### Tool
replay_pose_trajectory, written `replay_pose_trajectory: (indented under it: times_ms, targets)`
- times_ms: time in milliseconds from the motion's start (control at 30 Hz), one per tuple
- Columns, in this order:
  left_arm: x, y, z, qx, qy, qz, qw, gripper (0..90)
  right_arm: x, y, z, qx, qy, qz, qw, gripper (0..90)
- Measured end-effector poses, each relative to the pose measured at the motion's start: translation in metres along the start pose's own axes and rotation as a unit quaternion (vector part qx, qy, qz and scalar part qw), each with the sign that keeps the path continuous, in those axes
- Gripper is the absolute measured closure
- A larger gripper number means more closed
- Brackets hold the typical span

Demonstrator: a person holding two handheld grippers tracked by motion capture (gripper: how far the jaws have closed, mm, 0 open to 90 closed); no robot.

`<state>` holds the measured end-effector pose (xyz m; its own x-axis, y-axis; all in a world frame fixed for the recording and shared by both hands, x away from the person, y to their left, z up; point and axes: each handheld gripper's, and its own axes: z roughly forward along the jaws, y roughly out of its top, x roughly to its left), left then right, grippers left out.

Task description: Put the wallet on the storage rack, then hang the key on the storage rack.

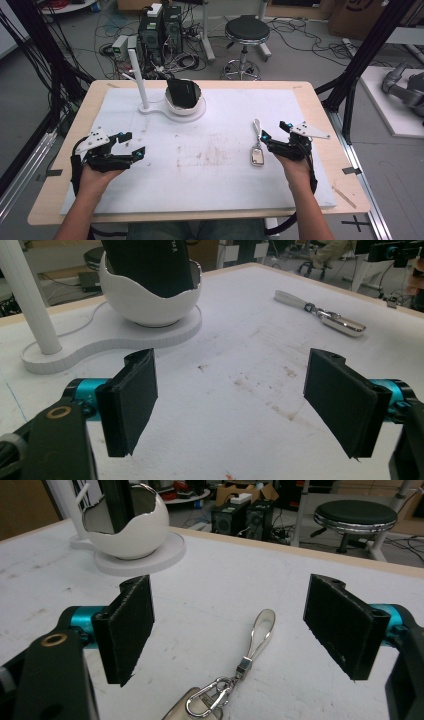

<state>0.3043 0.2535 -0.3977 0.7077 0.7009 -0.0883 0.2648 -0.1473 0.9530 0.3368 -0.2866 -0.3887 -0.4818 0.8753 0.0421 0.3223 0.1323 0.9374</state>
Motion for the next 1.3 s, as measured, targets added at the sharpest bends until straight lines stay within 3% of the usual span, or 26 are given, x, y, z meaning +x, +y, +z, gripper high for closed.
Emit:
replay_pose_trajectory:
  times_ms: [567, 800, 933, 967, 1100, 1167, 1200, 1233, 1267, 1300]
  targets:
    - [-0.001, 0.001, -0.005, -0.003, 0.012, 0.004, 0.9999, 21.6, 0.000, -0.002, 0.003, 0.015, -0.025, -0.011, 0.9995, 21.0]
    - [-0.001, -0.001, -0.009, -0.005, 0.022, -0.002, 0.9997, 21.6, -0.002, -0.006, 0.020, 0.054, -0.041, -0.019, 0.9975, 21.3]
    - [-0.001, -0.002, -0.008, -0.002, 0.022, -0.001, 0.9998, 21.6, -0.001, -0.010, 0.039, 0.082, -0.059, -0.030, 0.9944, 23.9]
    - [-0.001, -0.002, -0.008, -0.002, 0.022, -0.001, 0.9998, 21.6, -0.003, -0.013, 0.050, 0.093, -0.061, -0.024, 0.9935, 24.5]
    - [0.001, -0.004, -0.010, -0.002, 0.026, -0.002, 0.9997, 21.6, -0.005, -0.018, 0.066, 0.115, -0.065, -0.018, 0.9911, 24.8]
    - [0.002, -0.004, -0.011, -0.002, 0.026, -0.002, 0.9997, 21.6, -0.005, -0.025, 0.079, 0.145, -0.071, -0.017, 0.9866, 28.8]
    - [0.002, -0.005, -0.011, -0.003, 0.026, -0.004, 0.9997, 21.6, -0.005, -0.025, 0.079, 0.145, -0.071, -0.017, 0.9866, 28.8]
    - [0.002, -0.005, -0.012, -0.002, 0.026, -0.003, 0.9997, 21.6, -0.005, -0.027, 0.083, 0.159, -0.074, -0.021, 0.9843, 32.7]
    - [0.002, -0.005, -0.012, -0.002, 0.027, -0.002, 0.9996, 21.6, -0.005, -0.030, 0.086, 0.179, -0.084, -0.028, 0.9799, 40.2]
    - [0.002, -0.005, -0.012, -0.003, 0.026, -0.004, 0.9996, 21.6, -0.005, -0.032, 0.088, 0.196, -0.090, -0.031, 0.9760, 53.1]
